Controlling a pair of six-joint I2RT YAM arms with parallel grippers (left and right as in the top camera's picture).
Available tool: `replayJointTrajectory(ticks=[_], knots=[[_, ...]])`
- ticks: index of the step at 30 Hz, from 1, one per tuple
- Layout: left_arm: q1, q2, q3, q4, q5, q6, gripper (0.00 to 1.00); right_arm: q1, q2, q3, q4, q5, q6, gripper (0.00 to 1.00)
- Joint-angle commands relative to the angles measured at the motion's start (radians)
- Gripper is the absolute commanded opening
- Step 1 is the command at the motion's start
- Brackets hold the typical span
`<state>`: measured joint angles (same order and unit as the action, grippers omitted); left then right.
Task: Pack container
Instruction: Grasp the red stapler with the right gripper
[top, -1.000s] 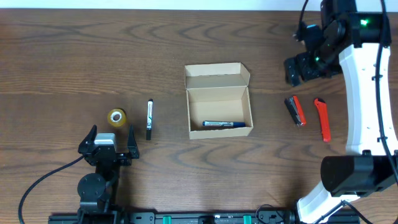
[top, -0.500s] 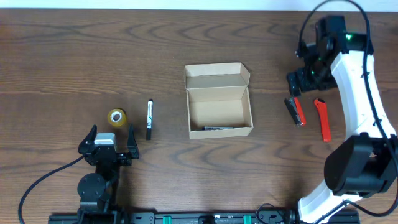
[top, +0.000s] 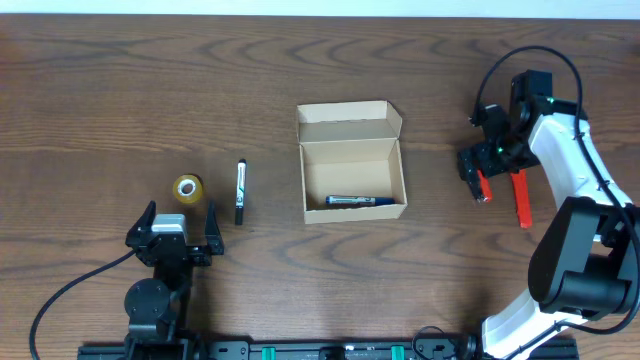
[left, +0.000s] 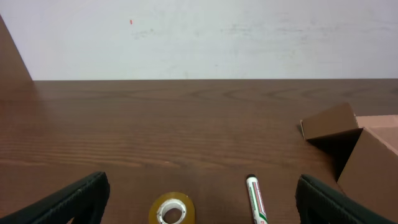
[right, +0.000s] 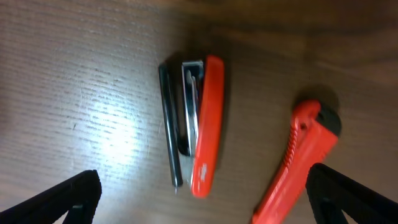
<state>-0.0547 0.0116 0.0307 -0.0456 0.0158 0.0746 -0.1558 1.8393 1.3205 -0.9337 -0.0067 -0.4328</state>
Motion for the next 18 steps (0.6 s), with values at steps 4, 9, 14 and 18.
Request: replayJointTrajectory(ticks=[4, 9, 14, 18], knots=[[0.004, -0.006, -0.023, -0.035, 0.010, -0.011, 0.96, -0.005, 0.005, -0.088, 0.080, -0.020, -0.043, 0.99], [0.004, -0.006, -0.022, -0.033, 0.011, -0.012, 0.95, -0.005, 0.006, -0.157, 0.153, -0.021, -0.031, 0.99], [0.004, -0.006, -0.023, -0.032, 0.011, -0.012, 0.95, -0.005, 0.006, -0.182, 0.188, -0.024, -0.010, 0.98], [0.004, -0.006, -0.022, -0.032, 0.011, -0.012, 0.95, -0.005, 0.006, -0.200, 0.209, -0.025, -0.009, 0.96]])
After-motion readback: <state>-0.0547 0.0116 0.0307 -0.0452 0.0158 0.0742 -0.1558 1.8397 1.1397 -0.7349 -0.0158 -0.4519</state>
